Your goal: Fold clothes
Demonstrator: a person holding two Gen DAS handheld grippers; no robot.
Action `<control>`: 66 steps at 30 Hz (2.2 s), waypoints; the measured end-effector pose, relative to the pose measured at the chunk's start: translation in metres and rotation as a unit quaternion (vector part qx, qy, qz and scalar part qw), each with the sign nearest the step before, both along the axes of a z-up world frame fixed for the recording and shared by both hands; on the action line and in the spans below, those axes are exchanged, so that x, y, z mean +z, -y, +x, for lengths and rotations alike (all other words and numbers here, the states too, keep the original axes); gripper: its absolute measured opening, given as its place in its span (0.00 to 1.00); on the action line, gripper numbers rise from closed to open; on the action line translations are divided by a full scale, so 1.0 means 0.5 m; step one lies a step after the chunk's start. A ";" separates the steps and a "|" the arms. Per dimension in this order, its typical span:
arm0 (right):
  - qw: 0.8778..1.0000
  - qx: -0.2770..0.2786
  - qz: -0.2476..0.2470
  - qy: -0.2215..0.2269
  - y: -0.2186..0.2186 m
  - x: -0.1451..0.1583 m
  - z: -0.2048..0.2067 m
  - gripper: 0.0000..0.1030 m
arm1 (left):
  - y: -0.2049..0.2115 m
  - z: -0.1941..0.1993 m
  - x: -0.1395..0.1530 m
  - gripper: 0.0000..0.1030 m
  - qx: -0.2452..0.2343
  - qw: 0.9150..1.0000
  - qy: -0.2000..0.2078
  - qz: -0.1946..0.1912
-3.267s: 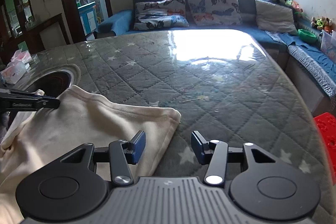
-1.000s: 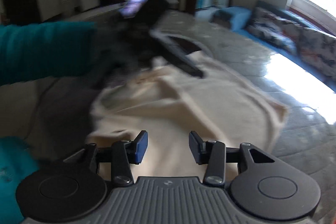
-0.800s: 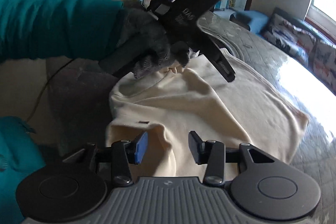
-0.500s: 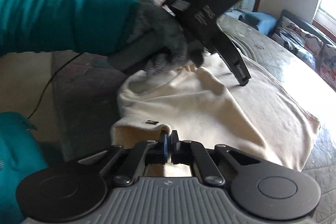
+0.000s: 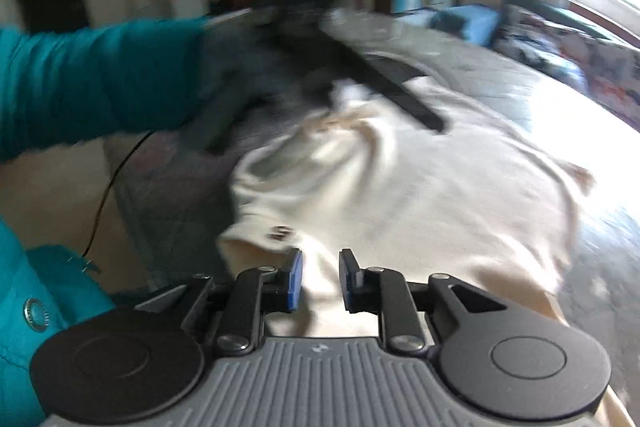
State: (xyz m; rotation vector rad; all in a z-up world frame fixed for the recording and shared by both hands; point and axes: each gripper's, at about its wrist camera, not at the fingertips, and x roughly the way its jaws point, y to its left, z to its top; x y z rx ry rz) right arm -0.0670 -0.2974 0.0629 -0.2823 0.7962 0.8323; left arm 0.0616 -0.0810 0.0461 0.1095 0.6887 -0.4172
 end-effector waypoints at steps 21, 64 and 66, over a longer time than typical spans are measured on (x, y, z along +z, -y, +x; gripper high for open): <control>0.900 -0.432 -0.045 0.030 0.443 -0.064 0.044 0.33 | 0.130 -0.226 -0.044 0.39 -0.196 0.980 -0.021 -0.004; 0.922 -0.380 -0.041 0.065 0.379 -0.040 0.080 0.45 | 0.045 -0.224 0.003 0.43 -0.120 0.992 0.006 -0.027; 0.930 -0.360 -0.034 0.072 0.352 -0.028 0.081 0.50 | 0.008 -0.209 0.015 0.45 -0.075 0.997 0.014 -0.026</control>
